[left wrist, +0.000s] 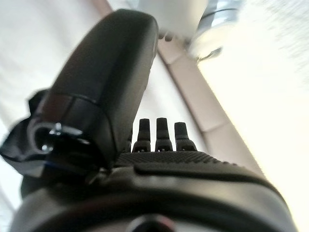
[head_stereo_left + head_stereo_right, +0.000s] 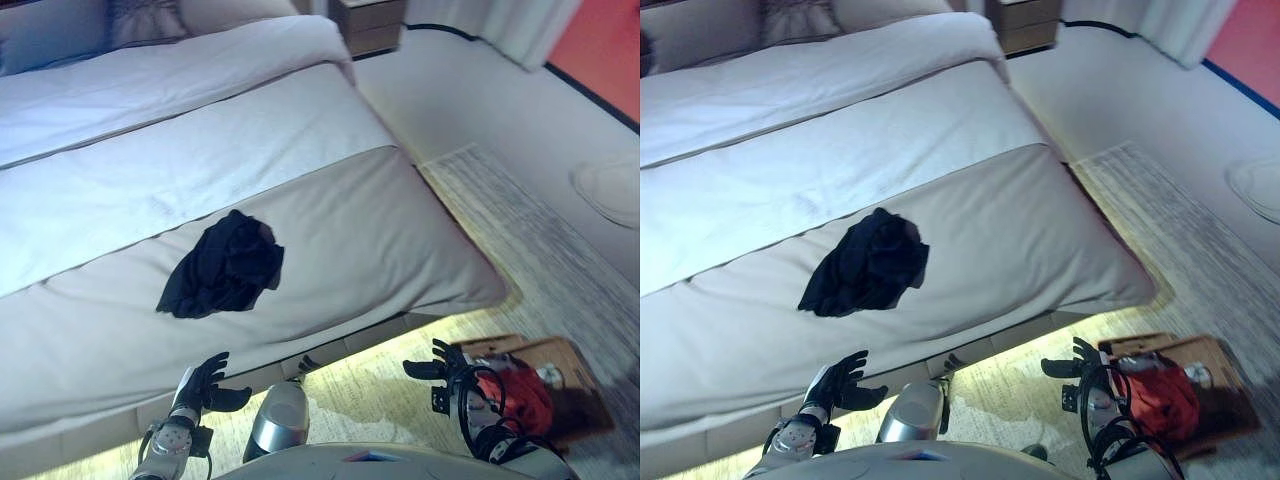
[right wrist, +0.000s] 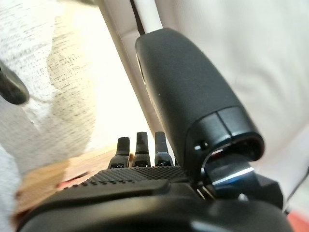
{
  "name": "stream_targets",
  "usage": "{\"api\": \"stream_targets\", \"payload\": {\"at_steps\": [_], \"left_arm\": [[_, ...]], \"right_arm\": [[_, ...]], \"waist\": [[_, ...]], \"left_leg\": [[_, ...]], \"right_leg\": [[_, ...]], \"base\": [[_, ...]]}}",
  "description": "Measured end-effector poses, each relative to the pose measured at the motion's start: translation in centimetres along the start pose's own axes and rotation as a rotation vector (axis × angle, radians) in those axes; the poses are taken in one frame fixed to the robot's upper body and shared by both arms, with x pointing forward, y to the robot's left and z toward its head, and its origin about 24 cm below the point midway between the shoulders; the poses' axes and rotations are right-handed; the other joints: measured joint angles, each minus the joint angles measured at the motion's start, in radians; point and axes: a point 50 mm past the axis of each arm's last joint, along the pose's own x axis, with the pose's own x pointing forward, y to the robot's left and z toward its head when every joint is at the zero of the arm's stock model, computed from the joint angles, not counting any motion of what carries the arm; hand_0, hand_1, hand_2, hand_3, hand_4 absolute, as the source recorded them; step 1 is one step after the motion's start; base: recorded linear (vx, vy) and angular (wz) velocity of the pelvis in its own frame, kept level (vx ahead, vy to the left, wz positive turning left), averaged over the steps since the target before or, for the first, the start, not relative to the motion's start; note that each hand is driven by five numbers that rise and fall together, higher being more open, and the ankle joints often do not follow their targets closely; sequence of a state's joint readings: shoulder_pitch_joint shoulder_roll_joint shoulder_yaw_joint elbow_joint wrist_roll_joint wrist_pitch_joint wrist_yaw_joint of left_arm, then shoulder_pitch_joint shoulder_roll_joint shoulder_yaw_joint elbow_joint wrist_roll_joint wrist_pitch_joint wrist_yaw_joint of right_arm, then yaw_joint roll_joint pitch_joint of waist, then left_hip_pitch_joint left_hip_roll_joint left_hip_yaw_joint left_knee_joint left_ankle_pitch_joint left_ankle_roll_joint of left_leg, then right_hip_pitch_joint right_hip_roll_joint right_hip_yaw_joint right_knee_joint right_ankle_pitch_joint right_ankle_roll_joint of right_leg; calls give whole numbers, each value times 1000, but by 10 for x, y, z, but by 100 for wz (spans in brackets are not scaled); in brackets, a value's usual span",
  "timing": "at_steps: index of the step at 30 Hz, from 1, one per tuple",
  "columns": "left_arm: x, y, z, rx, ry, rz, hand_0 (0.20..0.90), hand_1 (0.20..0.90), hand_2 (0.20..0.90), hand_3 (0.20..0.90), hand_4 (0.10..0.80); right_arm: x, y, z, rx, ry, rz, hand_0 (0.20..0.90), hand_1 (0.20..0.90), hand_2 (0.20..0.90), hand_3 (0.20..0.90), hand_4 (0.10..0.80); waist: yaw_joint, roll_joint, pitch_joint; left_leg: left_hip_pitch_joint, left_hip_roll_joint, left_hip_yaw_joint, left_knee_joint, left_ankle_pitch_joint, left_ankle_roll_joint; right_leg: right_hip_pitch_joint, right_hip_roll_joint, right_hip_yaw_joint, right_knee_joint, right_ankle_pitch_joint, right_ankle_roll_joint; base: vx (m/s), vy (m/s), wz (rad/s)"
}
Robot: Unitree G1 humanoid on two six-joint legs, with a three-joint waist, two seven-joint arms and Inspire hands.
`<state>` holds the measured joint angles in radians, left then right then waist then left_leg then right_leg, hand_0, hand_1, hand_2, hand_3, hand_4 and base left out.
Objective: Pick up the clothes from the bed and place them into the basket
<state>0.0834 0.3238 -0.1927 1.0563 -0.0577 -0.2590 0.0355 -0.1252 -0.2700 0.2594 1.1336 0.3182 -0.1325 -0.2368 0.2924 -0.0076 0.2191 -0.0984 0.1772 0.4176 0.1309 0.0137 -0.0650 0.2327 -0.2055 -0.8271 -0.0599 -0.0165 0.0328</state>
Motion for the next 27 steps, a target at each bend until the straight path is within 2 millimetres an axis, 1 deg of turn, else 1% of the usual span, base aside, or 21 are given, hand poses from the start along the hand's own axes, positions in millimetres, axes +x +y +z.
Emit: {"api": "stream_targets", "payload": {"at_steps": [2, 4, 5, 7, 9, 11, 13, 14, 15, 16, 17, 18, 19, 20, 21, 22, 23, 24, 25, 26, 27], "left_arm": [[-2, -2, -7, 8, 37, 5, 900, 900, 900, 900, 800], [-4, -1, -12, 16, 55, 21, 900, 900, 900, 900, 800], [2, 6, 1, 31, 19, 42, 900, 900, 900, 900, 800], [9, 16, 18, 44, -25, 67, 900, 900, 900, 900, 800], [15, 16, 36, 53, -73, 66, 900, 900, 900, 900, 800], [19, 13, 47, 63, -103, 59, 900, 900, 900, 900, 800], [23, -4, 60, 85, -137, 13, 900, 900, 900, 900, 800], [24, -14, 65, 121, -159, -21, 900, 900, 900, 900, 800], [23, -16, 63, 130, -154, -29, 900, 900, 900, 900, 800], [23, -17, 63, 142, -151, -30, 900, 900, 900, 900, 800], [24, -17, 66, 147, -160, -25, 900, 900, 900, 900, 800], [24, -14, 67, 153, -165, -18, 900, 900, 900, 900, 800], [26, -7, 76, 171, -192, -3, 900, 900, 900, 900, 800], [26, -8, 74, 179, -187, -2, 900, 900, 900, 900, 800], [26, -7, 74, 197, -187, 0, 900, 900, 900, 900, 800], [27, 0, 83, 271, -215, 11, 900, 900, 900, 900, 800], [30, 9, 101, 334, -260, 20, 900, 900, 900, 900, 800], [31, 12, 106, 323, -269, 43, 900, 900, 900, 900, 800], [30, 13, 103, 310, -256, 52, 900, 900, 900, 900, 800], [28, 16, 87, 287, -195, 71, 900, 900, 900, 900, 800], [27, 18, 78, 288, -163, 79, 900, 900, 900, 900, 800]], "right_arm": [[0, -1, 3, -44, -29, 23, 900, 900, 900, 900, 800], [0, -12, -1, -80, -33, 15, 900, 900, 900, 900, 800], [-2, -5, -6, -95, -17, 36, 900, 900, 900, 900, 800], [-4, 5, -6, -128, -24, 77, 900, 900, 900, 900, 800], [-4, 13, -2, -158, -50, 98, 900, 900, 900, 900, 800], [-4, 15, 0, -211, -68, 107, 900, 900, 900, 900, 800], [-3, 8, 3, -348, -97, 96, 900, 900, 900, 900, 800], [-2, 2, 6, -443, -120, 95, 900, 900, 900, 900, 800], [-2, 2, 7, -465, -132, 99, 900, 900, 900, 900, 800], [-4, 5, 9, -483, -160, 107, 900, 900, 900, 900, 800], [-5, 9, 14, -493, -192, 117, 900, 900, 900, 900, 800], [-6, 12, 18, -502, -213, 123, 900, 900, 900, 900, 800], [-5, 15, 27, -509, -251, 124, 900, 900, 900, 900, 800], [-4, 15, 33, -511, -268, 118, 900, 900, 900, 900, 800], [-4, 15, 36, -518, -281, 114, 900, 900, 900, 900, 800], [-2, 15, 49, -560, -328, 105, 900, 900, 900, 900, 800], [1, 12, 62, -569, -351, 89, 900, 900, 900, 900, 800], [4, 9, 72, -571, -360, 77, 900, 900, 900, 900, 800], [5, 9, 77, -569, -367, 72, 900, 900, 900, 900, 800], [6, 10, 91, -549, -399, 56, 900, 900, 900, 900, 800], [7, 10, 105, -539, -434, 39, 900, 900, 900, 900, 800]], "waist": [[-42, -15, -3], [-96, 19, -28], [-101, -22, -30], [-95, -71, -45], [-98, -89, -56], [-98, -86, -68], [-116, -57, -81], [-130, -40, -84], [-141, -27, -84], [-169, 1, -84], [-182, 18, -82], [-196, 27, -80], [-198, 4, -67], [-191, -11, -60], [-187, -8, -54], [-206, -5, -51], [-214, -38, -21], [-183, -46, 0], [-169, -51, 3], [-151, -55, 7], [-131, -61, 17]], "left_leg": [[29, -20, 7, 50, 1, 2], [104, -23, 17, -25, 20, 22], [119, -61, 14, -68, 58, 55], [123, -83, -1, -87, 52, 64], [131, -94, -19, -89, 51, 65], [143, -96, -33, -109, 44, 58], [149, -111, -70, -116, 23, 67], [155, -128, -111, -108, -3, 96], [159, -130, -148, -115, -8, 102], [153, -117, -208, -129, 10, 123], [136, -102, -267, -148, 35, 118], [109, -93, -318, -156, 51, 116], [76, -112, -377, -168, 75, 127], [69, -132, -426, -173, 79, 126], [53, -130, -439, -174, 77, 123], [-26, -130, -481, -140, 56, 116], [-73, -141, -465, -133, 55, 107], [-80, -126, -452, -132, 59, 99], [-82, -117, -444, -130, 58, 97], [-81, -84, -442, -132, 75, 65], [-84, -67, -443, -131, 88, 44]], "right_leg": [[4, -51, -7, 44, -9, 14], [2, -70, -14, 125, -27, 60], [-7, -102, -4, 142, -23, 56], [-3, -106, 17, 127, -17, 48], [19, -104, 28, 135, 7, 27], [25, -112, 43, 173, 24, 47], [-24, -193, 93, 390, 28, 54], [-99, -277, 168, 606, 64, 84], [-130, -283, 221, 663, 53, 99], [-171, -210, 336, 664, -8, 121], [-194, -108, 393, 598, -39, 137], [-214, -36, 449, 508, -55, 128], [-251, 32, 479, 363, -57, 124], [-282, 57, 490, 283, -52, 116], [-291, 66, 517, 256, -51, 116], [-337, 114, 600, 163, -48, 113], [-352, 118, 605, 130, -6, 67], [-347, 122, 567, 119, 3, 53], [-343, 131, 561, 111, 8, 51], [-315, 157, 524, 86, 19, 35], [-305, 176, 510, 69, 13, 40]], "base": [[-43, 263, 39], [11, 273, 44], [54, 233, 40], [119, 206, 25], [175, 227, 30], [170, 277, 41], [91, 192, 84], [-2, -61, 78], [41, -237, 111], [68, -230, 125], [42, -290, 159], [15, -395, 184], [-56, -481, 159], [-49, -409, 116], [-46, -212, 122], [43, -170, 199], [52, -274, 213], [29, -223, 131], [-60, -247, 49], [-109, -212, 38], [-125, -203, 34]]}}
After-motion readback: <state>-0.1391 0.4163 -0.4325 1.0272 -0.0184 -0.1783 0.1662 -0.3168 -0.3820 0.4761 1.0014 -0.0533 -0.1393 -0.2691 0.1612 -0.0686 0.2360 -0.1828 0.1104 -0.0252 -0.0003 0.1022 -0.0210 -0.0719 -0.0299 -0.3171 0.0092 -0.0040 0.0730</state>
